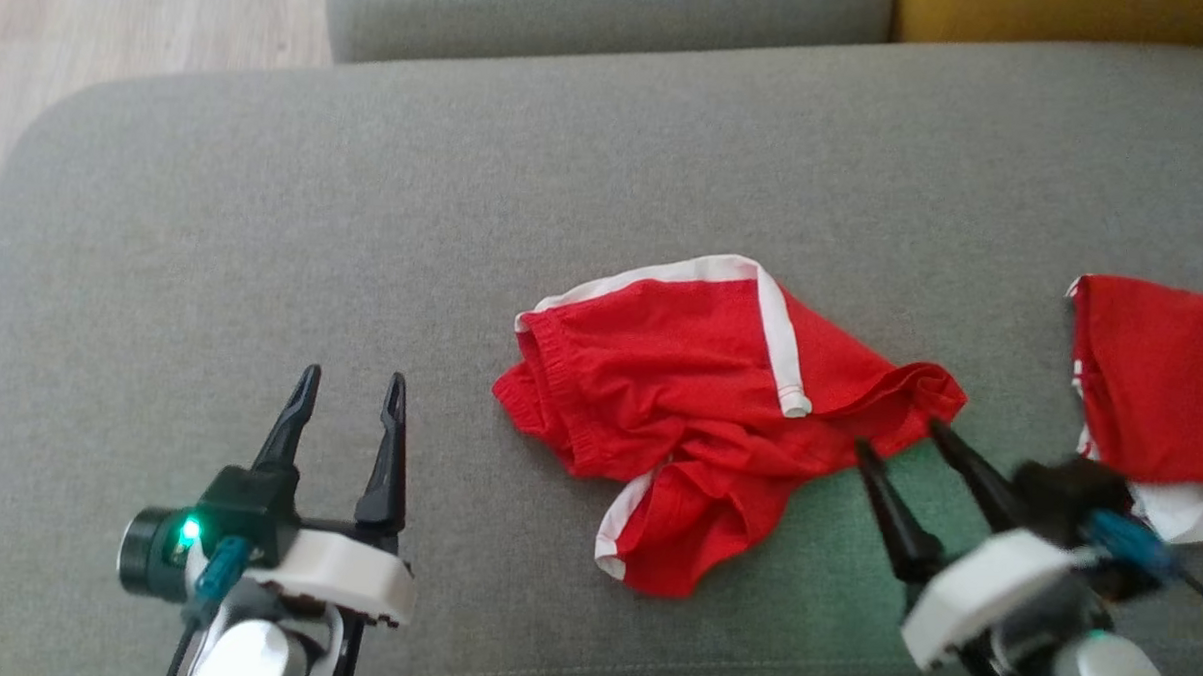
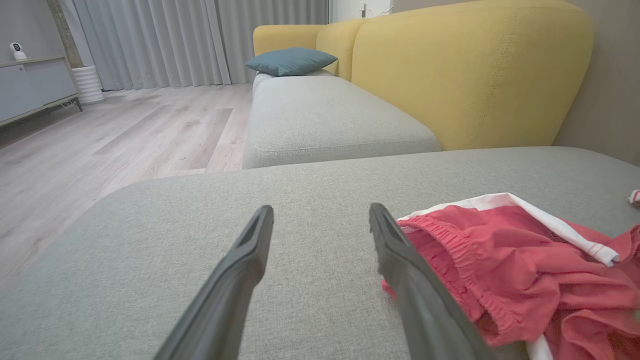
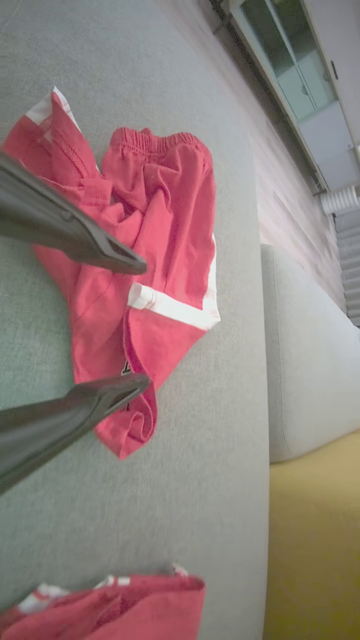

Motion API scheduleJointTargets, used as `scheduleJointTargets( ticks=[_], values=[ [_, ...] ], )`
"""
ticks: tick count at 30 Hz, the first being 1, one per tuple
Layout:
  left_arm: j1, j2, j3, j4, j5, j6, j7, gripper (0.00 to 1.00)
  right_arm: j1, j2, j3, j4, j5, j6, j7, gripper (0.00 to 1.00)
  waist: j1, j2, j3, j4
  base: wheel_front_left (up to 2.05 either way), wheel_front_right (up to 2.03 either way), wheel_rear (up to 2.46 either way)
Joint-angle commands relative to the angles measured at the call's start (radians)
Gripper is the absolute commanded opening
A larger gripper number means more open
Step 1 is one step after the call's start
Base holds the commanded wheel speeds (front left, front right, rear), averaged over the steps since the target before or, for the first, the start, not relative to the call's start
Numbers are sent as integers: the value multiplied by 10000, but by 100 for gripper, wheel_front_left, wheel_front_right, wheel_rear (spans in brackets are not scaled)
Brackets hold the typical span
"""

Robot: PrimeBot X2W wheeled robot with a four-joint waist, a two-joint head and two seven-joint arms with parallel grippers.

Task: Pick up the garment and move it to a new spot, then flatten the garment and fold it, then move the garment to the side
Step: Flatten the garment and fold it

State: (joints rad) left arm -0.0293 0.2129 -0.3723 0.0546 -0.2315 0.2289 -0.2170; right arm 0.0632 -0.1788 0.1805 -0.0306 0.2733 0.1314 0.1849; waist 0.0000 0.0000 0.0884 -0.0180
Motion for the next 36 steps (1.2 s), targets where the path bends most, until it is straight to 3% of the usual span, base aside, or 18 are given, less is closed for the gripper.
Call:
scheduleJointTargets(
  ticks=[1,8,13,14,15,16,24,31,32,33,34,36],
  values=[
    [-624,138,362,-380,-38,14,-24,100,-778,-232,393,-209,135,-7,74,100,0,0,196,52,0,0,0],
    [-1085,10,178,-292,62,-38,-110,100,-2239,-766,1631,1325,310,-7,735,100,0,0,800,272,0,0,0],
    [-1327,-91,76,-132,78,-90,-191,100,-2850,-919,1836,2119,278,-7,977,100,0,0,1020,398,0,0,0],
    [-1357,-102,68,-105,78,-94,-206,100,-2918,-925,1840,2218,290,-7,988,73,0,0,1047,405,0,0,0],
    [-1384,-111,62,-82,77,-97,-220,100,-2992,-943,1834,2287,304,-7,954,29,0,0,1070,410,0,0,0],
    [-1406,-118,57,-59,74,-100,-233,100,-3065,-969,1814,2343,303,-7,879,0,0,0,1087,414,0,0,0],
    [-1488,-118,24,79,64,-108,-304,100,-3435,-1093,1323,2344,533,-7,112,0,0,0,1107,431,0,0,0],
    [-1647,-121,-4,119,49,-126,-347,100,-4387,-1237,-245,3202,904,-7,-555,0,0,0,1231,531,0,0,0],
    [-1672,-123,-13,127,48,-132,-351,100,-4504,-1165,-401,3449,1125,-7,-678,14,0,0,1252,547,0,0,0],
    [-1691,-125,-20,135,47,-136,-354,100,-4622,-1132,-530,3740,1312,-7,-787,85,0,0,1275,559,0,0,0],
    [-1713,-130,-33,141,47,-140,-357,100,-4745,-1204,-582,4063,1330,-7,-911,100,0,0,1303,579,0,0,0],
    [-1749,-147,-61,162,45,-146,-363,100,-4954,-1103,-719,4686,1775,-7,-1211,100,0,0,1336,619,0,0,0]
  ],
)
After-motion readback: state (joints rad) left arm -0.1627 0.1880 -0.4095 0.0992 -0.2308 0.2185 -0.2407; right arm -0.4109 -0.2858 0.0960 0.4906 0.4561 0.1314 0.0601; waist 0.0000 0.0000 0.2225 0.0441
